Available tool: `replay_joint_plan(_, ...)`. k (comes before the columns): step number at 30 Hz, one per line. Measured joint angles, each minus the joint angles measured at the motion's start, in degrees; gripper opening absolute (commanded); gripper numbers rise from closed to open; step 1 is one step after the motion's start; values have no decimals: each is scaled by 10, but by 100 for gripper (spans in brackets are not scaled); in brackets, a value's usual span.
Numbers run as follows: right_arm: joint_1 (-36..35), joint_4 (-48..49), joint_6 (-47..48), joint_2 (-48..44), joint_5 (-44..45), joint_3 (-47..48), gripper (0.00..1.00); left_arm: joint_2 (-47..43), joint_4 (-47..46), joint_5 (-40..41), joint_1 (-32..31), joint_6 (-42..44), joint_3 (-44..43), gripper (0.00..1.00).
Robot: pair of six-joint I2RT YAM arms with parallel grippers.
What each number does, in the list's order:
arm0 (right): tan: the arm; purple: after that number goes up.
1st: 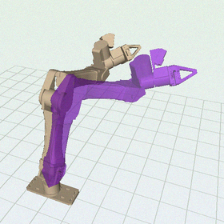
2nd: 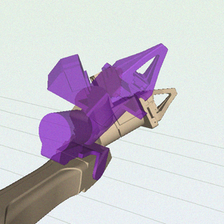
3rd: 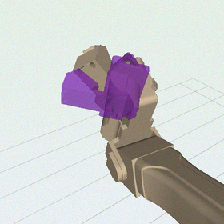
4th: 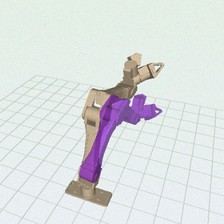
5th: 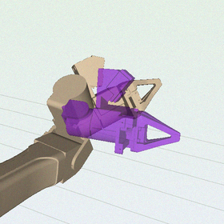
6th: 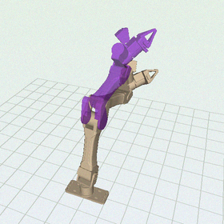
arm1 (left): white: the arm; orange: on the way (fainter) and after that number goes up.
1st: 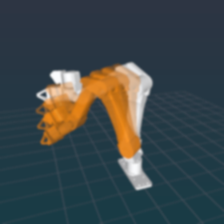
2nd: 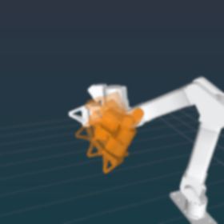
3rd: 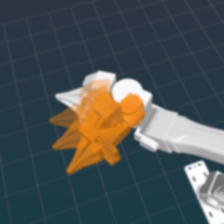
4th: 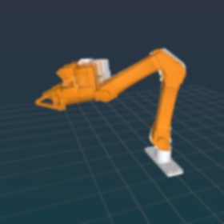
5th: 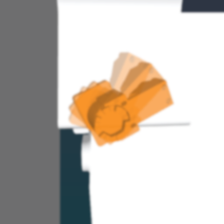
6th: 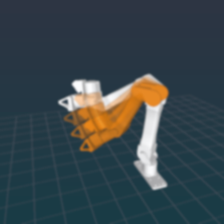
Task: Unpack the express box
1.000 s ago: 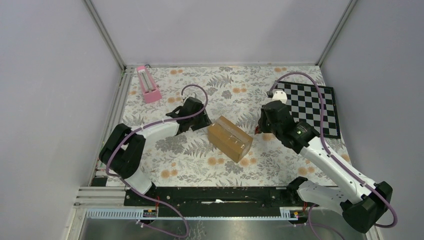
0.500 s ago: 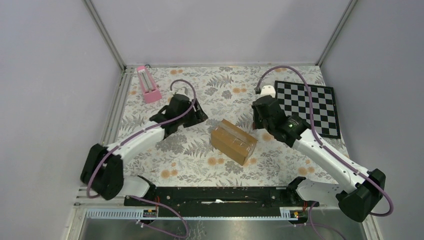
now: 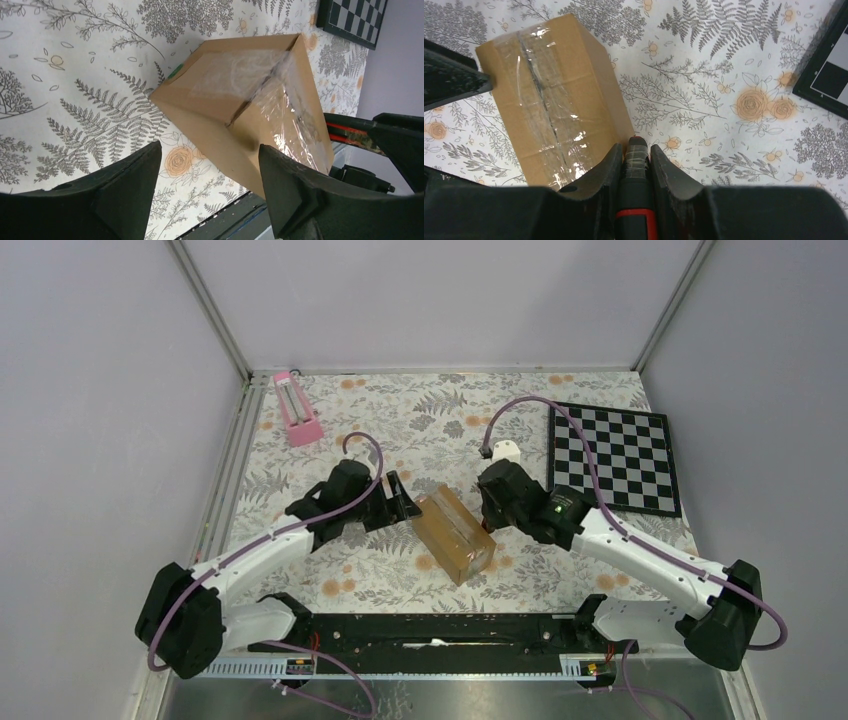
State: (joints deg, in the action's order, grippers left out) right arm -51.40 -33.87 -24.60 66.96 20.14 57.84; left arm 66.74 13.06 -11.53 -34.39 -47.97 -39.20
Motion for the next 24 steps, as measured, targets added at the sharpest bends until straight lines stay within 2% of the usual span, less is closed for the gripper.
replay_joint_plan(5,-2,-10,-15,-1,5,-3,0,-36,-25,-26,5,-21,32,79)
replay_joint_plan(10,-3,-23,-10,-1,37,14,0,-48,-120,-74,19,-63,82,80)
replay_joint_plan(14,-3,-27,15,7,72,65,0,-46,-184,-98,30,-98,117,80)
replay_joint_plan(18,-3,-5,46,18,78,110,0,-25,-257,-114,40,-135,146,80)
replay_joint_plan(24,-14,57,83,35,59,124,0,10,-308,-123,43,-162,157,78)
